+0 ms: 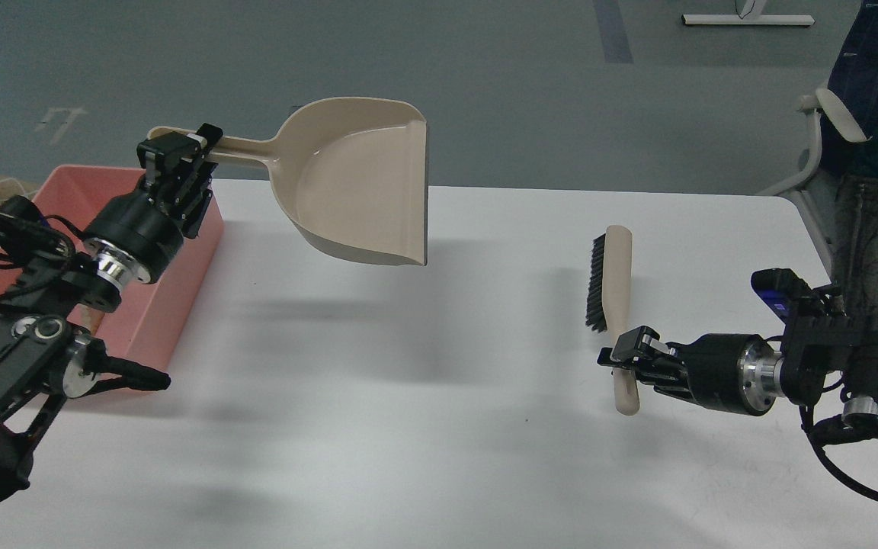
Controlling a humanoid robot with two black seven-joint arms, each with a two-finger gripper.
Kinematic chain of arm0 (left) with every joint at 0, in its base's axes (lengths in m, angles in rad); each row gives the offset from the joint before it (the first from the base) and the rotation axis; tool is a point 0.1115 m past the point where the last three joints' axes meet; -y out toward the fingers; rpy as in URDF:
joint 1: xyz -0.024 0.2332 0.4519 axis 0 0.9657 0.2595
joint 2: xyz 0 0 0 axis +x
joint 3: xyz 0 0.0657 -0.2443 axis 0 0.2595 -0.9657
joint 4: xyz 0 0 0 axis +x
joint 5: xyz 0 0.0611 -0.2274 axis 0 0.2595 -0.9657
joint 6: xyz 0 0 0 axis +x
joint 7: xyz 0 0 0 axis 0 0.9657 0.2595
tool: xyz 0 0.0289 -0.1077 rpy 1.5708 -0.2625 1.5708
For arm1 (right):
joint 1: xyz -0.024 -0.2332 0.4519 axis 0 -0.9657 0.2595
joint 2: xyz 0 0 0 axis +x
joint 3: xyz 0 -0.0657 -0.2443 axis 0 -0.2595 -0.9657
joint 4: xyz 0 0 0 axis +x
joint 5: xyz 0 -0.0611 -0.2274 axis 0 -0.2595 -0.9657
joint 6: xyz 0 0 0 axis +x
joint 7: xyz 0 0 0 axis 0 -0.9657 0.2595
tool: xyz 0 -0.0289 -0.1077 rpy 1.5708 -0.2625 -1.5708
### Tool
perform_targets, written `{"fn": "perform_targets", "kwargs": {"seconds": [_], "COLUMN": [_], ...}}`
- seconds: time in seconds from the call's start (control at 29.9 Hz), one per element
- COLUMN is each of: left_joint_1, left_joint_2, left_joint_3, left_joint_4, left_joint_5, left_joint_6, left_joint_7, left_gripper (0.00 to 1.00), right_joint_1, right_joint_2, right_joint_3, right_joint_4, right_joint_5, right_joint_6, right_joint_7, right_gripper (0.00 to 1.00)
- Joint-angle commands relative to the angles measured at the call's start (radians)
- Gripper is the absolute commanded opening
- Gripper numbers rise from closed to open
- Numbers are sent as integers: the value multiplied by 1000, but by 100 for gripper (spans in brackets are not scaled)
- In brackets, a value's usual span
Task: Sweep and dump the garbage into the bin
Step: 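Bring the dustpan back and lower it onto the table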
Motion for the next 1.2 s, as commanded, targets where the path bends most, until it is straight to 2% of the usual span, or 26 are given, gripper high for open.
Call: {"fn": "perform_targets", "kwargs": {"seconds": [0.0, 0.17, 0.3, 0.37, 1.07, 1.17], "left_joint_1": [4, 5, 8, 8, 16, 16], "left_joint_2": [-74, -107, -147, -152, -180, -180], "left_joint_3": [46, 129, 137, 137, 183, 183], "left_joint_4": [20, 57, 100, 114, 193, 201], "left_joint_5": [58, 173, 274, 306, 348, 348], "left_joint_6": [26, 29, 29, 30, 87, 87], "left_joint_7": [-2, -8, -11, -13, -29, -29], "left_gripper": [0, 0, 0, 0, 0, 0], "right_joint_1": [-3, -4, -4, -4, -29, -30], "right_joint_2": [0, -8, -8, -8, -48, -48], "right_joint_3": [0, 1, 3, 3, -6, -6], "right_joint_4": [-1, -6, -24, -27, -34, -35], "right_joint_5": [1, 3, 21, 36, 61, 61], "right_joint_6": [0, 0, 0, 0, 0, 0], "right_joint_7": [0, 15, 52, 55, 44, 43], "right_gripper": [0, 0, 0, 0, 2, 7]}}
